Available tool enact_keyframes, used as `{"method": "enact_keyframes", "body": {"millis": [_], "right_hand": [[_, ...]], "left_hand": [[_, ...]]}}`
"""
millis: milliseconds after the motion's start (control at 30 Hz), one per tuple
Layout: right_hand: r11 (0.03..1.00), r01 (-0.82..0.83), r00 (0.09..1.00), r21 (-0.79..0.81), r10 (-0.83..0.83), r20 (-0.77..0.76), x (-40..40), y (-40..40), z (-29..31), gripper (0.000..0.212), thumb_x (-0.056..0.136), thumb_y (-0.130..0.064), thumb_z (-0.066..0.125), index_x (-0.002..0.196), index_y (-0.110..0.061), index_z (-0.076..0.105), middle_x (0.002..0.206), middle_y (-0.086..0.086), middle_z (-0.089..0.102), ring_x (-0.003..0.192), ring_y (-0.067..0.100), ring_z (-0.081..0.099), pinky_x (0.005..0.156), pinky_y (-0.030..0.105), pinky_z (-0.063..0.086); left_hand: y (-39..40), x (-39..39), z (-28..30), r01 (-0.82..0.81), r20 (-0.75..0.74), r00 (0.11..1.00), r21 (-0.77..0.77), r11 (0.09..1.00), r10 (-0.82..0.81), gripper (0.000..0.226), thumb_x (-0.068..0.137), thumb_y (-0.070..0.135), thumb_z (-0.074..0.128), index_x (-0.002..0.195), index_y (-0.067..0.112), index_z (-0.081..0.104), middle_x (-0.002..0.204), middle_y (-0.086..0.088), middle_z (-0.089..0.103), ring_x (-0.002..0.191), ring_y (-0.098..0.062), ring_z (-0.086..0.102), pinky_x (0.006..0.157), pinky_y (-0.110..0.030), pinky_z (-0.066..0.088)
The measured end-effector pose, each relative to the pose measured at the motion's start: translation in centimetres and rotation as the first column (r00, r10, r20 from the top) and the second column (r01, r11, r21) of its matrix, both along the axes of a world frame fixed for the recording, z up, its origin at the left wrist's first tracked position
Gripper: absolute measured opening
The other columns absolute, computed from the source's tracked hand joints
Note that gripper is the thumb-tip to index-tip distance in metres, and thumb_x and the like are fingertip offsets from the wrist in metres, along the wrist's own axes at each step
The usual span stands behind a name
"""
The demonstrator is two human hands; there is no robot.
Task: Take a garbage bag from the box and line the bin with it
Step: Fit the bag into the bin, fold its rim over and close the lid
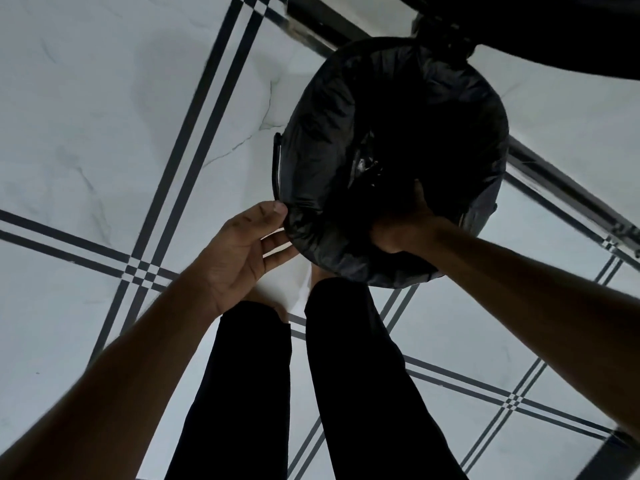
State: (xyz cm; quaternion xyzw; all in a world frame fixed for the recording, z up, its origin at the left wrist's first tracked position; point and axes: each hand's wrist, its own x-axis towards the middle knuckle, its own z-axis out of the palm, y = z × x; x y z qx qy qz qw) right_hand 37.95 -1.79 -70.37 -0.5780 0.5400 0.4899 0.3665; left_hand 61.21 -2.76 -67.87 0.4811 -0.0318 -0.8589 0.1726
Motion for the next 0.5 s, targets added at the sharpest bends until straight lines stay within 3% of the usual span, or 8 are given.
{"method": "enact_keyframes", "body": {"millis": [67,133,233,267,333,400,433,500], "right_hand": [[0.998,0.053,0.998,0.043,-0.053,0.013,-0.5,0.5,0.4,0.069,0.101,-0.045,0.031,0.156,-0.022,-0.003,0.165,0.011,-0.003,0.151,0.035,-0.006,0.121,0.057,-0.001],[0.977,0.212,0.977,0.032,-0.213,0.024,-0.7,0.5,0.4,0.073,0.100,-0.051,0.034,0.157,-0.021,0.001,0.165,0.013,0.002,0.151,0.034,0.001,0.123,0.049,0.003],[0.856,0.507,0.862,-0.100,-0.502,0.073,-0.8,-0.8,-0.6,0.060,0.101,-0.045,0.039,0.152,-0.014,0.029,0.159,0.015,0.029,0.146,0.034,0.028,0.118,0.041,0.022],[0.725,0.673,0.739,-0.143,-0.660,0.131,-0.8,-1.5,-0.8,0.054,0.101,-0.039,0.042,0.148,-0.012,0.039,0.153,0.015,0.039,0.140,0.034,0.038,0.114,0.038,0.030],[0.294,0.933,0.348,-0.207,-0.883,0.315,-0.2,-2.4,-1.1,0.045,0.098,-0.029,0.046,0.140,-0.014,0.048,0.135,0.010,0.055,0.122,0.029,0.052,0.101,0.032,0.040],[-0.168,0.956,-0.017,-0.242,-0.852,0.523,0.7,-3.2,-1.8,0.038,0.095,-0.030,0.046,0.128,-0.016,0.055,0.115,0.003,0.057,0.105,0.022,0.055,0.091,0.030,0.042],[-0.340,0.923,-0.181,-0.181,-0.797,0.577,1.6,-3.7,-1.7,0.039,0.092,-0.039,0.047,0.124,-0.020,0.056,0.116,0.000,0.058,0.105,0.021,0.056,0.094,0.031,0.043],[-0.555,0.830,-0.481,0.063,-0.652,0.586,3.1,-4.6,-3.0,0.073,0.076,-0.069,0.051,0.134,-0.025,0.055,0.131,-0.003,0.060,0.116,0.021,0.057,0.108,0.039,0.041]], "left_hand": [[0.0,-0.2,-0.2,-0.024,-0.015,1.000,0.015,1.000,0.024,0.005,0.073,0.027,0.070,0.069,0.024,0.072,0.085,0.007,0.074,0.082,-0.010,0.072,0.083,-0.031,0.061],[0.1,-0.2,-0.4,-0.052,-0.012,0.999,0.032,0.998,0.052,0.010,0.080,0.023,0.063,0.073,0.024,0.069,0.085,0.007,0.074,0.083,-0.011,0.072,0.085,-0.032,0.060],[0.2,-0.2,-0.6,-0.066,0.007,0.998,0.037,0.997,0.066,0.002,0.083,0.023,0.060,0.083,0.021,0.062,0.088,0.006,0.073,0.087,-0.012,0.071,0.091,-0.036,0.058],[0.2,-0.1,-0.7,-0.060,0.010,0.998,0.039,0.997,0.060,0.003,0.084,0.023,0.061,0.084,0.021,0.062,0.090,0.005,0.073,0.088,-0.013,0.071,0.092,-0.036,0.057],[0.3,0.1,-0.7,-0.052,0.015,0.999,0.046,0.998,0.051,0.006,0.087,0.023,0.060,0.087,0.021,0.065,0.093,0.003,0.073,0.091,-0.015,0.070,0.093,-0.036,0.057],[0.4,0.3,-0.7,-0.069,0.014,0.998,0.068,0.995,0.068,0.013,0.089,0.025,0.058,0.087,0.021,0.070,0.095,0.002,0.073,0.095,-0.017,0.070,0.096,-0.038,0.055],[0.4,0.4,-0.6,-0.083,0.017,0.996,0.078,0.993,0.082,0.016,0.089,0.027,0.057,0.084,0.021,0.072,0.095,0.001,0.073,0.097,-0.018,0.069,0.097,-0.040,0.053],[0.2,0.3,-0.4,-0.103,0.016,0.995,0.087,0.991,0.102,0.020,0.089,0.032,0.057,0.080,0.020,0.071,0.095,0.000,0.071,0.098,-0.019,0.068,0.098,-0.041,0.052]]}}
